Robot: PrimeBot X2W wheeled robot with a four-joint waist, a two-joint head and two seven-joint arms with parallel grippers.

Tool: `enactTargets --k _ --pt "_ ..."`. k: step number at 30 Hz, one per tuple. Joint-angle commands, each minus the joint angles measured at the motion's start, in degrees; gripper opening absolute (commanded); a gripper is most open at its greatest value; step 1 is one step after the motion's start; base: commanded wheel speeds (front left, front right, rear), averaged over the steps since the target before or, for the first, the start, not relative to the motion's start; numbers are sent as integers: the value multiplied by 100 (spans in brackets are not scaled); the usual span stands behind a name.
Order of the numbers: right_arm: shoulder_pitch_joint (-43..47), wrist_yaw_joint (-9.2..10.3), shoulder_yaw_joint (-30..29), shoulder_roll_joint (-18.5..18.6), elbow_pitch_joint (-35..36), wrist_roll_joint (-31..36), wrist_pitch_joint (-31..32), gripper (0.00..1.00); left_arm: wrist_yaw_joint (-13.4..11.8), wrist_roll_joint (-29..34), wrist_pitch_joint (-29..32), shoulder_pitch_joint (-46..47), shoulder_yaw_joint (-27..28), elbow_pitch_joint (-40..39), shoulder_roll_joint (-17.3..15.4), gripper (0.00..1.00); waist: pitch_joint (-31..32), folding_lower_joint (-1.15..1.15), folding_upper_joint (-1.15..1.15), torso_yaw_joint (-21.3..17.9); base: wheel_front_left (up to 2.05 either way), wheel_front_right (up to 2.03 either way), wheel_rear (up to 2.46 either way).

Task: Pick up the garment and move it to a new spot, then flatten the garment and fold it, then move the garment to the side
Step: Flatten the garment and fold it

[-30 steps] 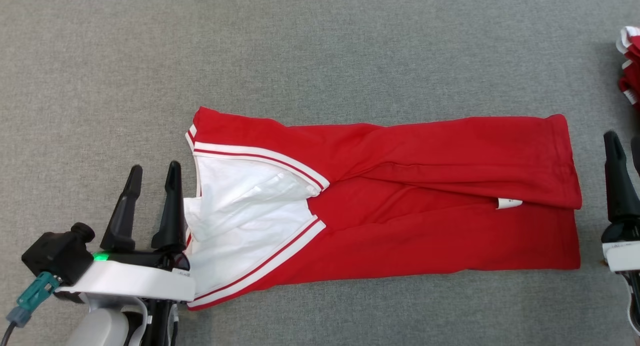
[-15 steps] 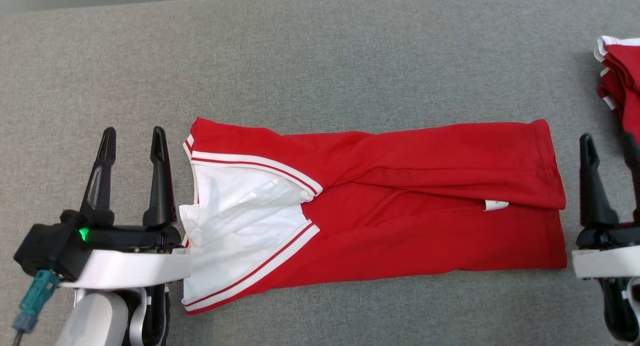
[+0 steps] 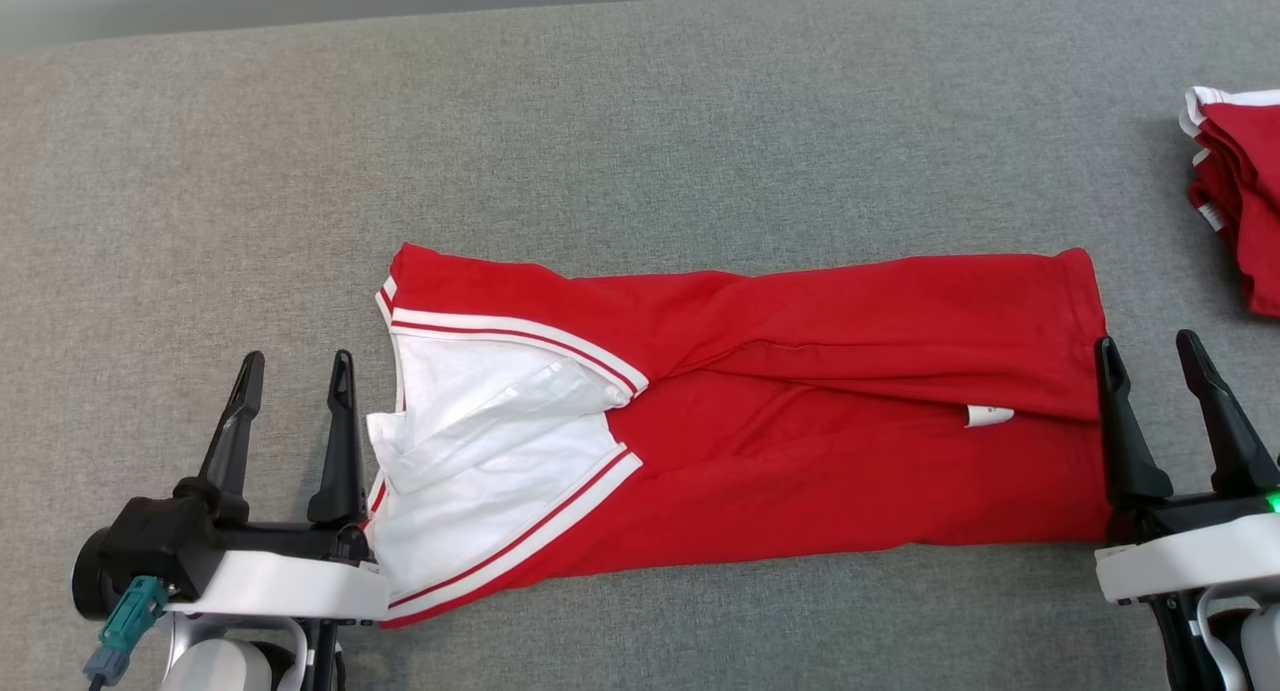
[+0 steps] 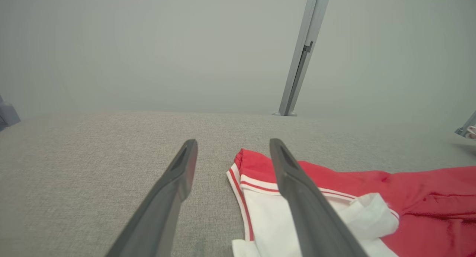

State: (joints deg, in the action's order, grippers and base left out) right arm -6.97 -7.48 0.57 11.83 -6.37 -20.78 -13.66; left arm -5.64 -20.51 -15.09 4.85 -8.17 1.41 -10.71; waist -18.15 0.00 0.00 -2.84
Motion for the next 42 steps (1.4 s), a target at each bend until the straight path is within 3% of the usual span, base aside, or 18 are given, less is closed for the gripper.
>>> enactTargets --k 1,25,34,42 --pt "19 -3 17 11 -30 51 -54 100 74 55 -7 32 78 107 -16 100 17 0 0 7 0 0 0" --pt "-160 -2 -33 133 -409 -36 52 100 406 295 -7 213 206 467 226 100 -43 0 0 84 0 0 0" --pt "-358 -2 43 139 -1437 -278 121 100 536 352 -7 442 226 570 326 100 -231 0 0 176 0 0 0" --pt "-606 -4 522 60 -2320 -675 80 100 603 414 -7 513 306 587 348 100 -343 0 0 159 0 0 0"
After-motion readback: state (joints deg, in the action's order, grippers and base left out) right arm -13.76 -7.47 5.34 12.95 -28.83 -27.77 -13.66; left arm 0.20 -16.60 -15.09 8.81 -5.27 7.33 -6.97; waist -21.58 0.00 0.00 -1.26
